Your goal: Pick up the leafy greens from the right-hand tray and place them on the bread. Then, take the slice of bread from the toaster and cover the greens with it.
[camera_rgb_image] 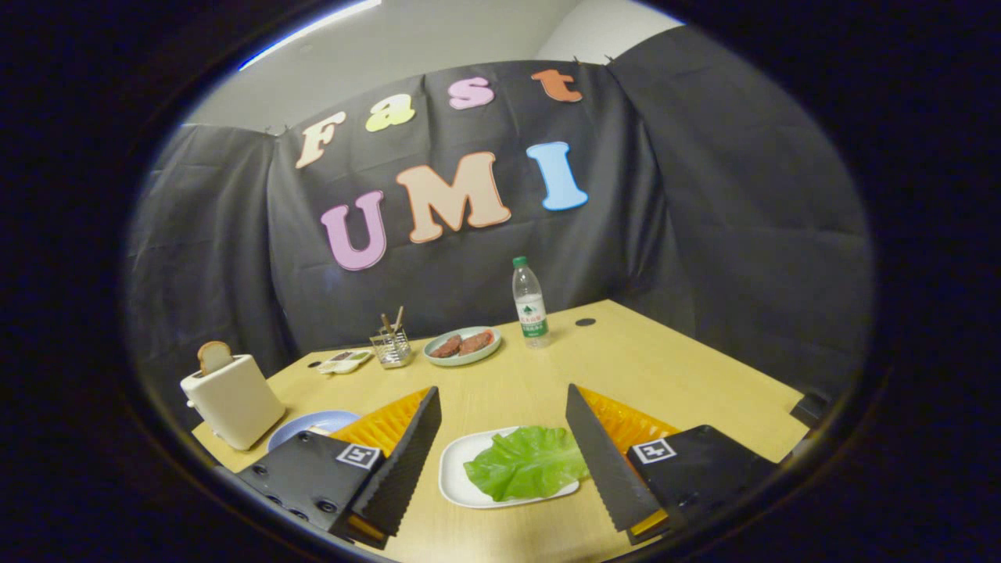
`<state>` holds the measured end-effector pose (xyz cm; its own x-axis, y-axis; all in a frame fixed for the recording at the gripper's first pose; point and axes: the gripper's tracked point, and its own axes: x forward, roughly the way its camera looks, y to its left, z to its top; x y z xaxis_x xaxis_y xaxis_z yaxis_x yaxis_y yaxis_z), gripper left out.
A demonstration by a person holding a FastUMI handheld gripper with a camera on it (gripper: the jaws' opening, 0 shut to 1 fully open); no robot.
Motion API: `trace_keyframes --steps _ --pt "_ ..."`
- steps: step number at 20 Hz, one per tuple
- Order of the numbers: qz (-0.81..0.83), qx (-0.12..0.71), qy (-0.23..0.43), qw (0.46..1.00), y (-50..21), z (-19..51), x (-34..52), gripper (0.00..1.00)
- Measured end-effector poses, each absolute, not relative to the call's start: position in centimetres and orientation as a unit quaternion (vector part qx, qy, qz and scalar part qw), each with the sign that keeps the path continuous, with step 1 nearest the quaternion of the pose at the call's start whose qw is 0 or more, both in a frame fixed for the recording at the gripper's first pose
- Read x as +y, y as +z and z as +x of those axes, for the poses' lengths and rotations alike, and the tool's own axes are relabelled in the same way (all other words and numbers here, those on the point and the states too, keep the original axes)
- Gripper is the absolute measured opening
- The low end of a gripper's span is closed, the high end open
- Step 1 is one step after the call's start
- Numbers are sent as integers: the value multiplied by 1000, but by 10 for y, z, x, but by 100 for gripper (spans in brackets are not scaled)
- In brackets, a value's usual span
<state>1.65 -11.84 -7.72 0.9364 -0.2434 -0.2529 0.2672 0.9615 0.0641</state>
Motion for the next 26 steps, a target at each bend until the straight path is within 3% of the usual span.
trace_keyframes --steps 10,20,26 --pt "150 180 -201 951 -134 18 -199 99" --pt "190 234 -191 934 -180 31 -204 98" --pt "208 246 -170 931 -191 39 -195 56"
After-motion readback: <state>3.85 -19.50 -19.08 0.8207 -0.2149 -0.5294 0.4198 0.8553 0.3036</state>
